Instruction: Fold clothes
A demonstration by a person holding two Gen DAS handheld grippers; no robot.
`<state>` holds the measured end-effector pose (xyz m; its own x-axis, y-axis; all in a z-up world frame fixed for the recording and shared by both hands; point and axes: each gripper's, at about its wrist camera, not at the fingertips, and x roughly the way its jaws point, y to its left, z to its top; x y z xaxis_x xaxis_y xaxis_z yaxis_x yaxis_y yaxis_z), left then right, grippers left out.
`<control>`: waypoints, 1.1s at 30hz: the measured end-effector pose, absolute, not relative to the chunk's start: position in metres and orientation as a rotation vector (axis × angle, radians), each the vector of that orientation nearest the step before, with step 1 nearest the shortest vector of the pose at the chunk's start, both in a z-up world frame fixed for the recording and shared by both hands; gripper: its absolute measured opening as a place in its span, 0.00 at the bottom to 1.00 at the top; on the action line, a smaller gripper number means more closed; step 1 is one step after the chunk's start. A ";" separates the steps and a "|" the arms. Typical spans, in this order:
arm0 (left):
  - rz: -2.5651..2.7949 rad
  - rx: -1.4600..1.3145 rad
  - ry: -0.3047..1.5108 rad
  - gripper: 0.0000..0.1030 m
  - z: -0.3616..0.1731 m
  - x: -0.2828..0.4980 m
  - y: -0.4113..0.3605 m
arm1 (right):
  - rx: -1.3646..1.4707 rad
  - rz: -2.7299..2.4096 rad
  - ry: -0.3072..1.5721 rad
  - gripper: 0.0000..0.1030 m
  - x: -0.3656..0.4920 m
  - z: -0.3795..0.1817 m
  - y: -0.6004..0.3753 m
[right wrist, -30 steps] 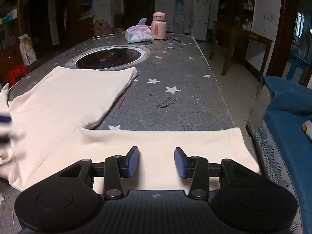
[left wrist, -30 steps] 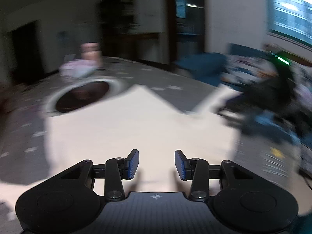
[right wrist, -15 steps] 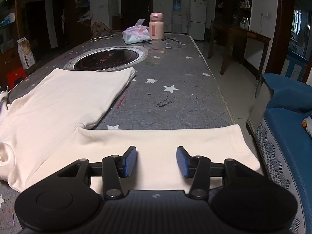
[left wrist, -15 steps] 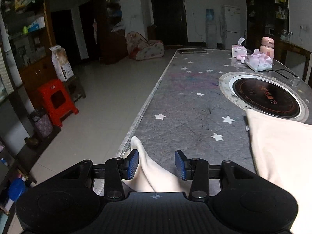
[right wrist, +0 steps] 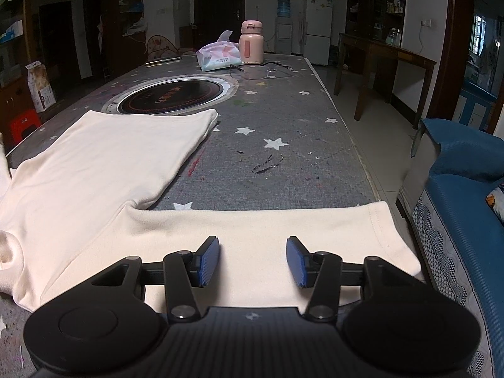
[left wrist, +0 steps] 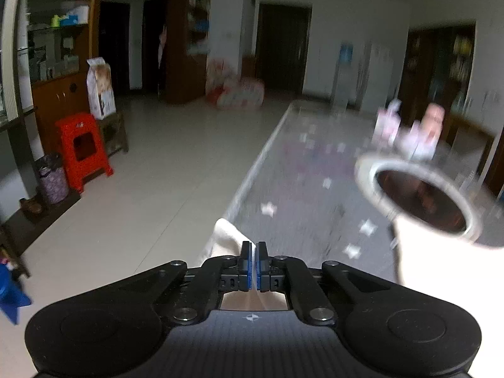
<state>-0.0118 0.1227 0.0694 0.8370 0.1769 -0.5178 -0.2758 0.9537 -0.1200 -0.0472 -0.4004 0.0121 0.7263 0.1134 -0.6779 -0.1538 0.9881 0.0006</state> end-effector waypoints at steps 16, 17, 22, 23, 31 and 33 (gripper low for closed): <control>0.285 -0.062 0.654 0.06 0.042 -0.044 0.130 | -0.060 0.149 0.741 0.49 -0.046 0.013 -0.398; 0.258 -0.040 0.654 0.06 0.042 -0.041 0.123 | -0.063 0.155 0.741 0.48 -0.047 0.013 -0.397; 0.181 0.006 0.681 0.07 0.034 -0.014 0.102 | -0.125 0.260 0.712 0.48 -0.059 0.030 -0.368; 0.180 0.015 0.692 0.07 0.030 -0.009 0.100 | -0.135 0.293 0.708 0.48 -0.061 0.034 -0.361; 0.162 0.074 0.740 0.12 0.018 0.005 0.097 | -0.274 0.728 0.707 0.49 -0.077 0.054 -0.266; 0.168 0.067 0.738 0.14 0.019 0.006 0.101 | -0.328 0.819 0.711 0.49 -0.081 0.050 -0.235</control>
<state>0.0057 0.1013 0.0194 0.7268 0.1758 -0.6640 -0.1287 0.9844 0.1198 -0.0808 -0.2350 0.0502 0.4718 0.5501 -0.6890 -0.7594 0.6506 -0.0006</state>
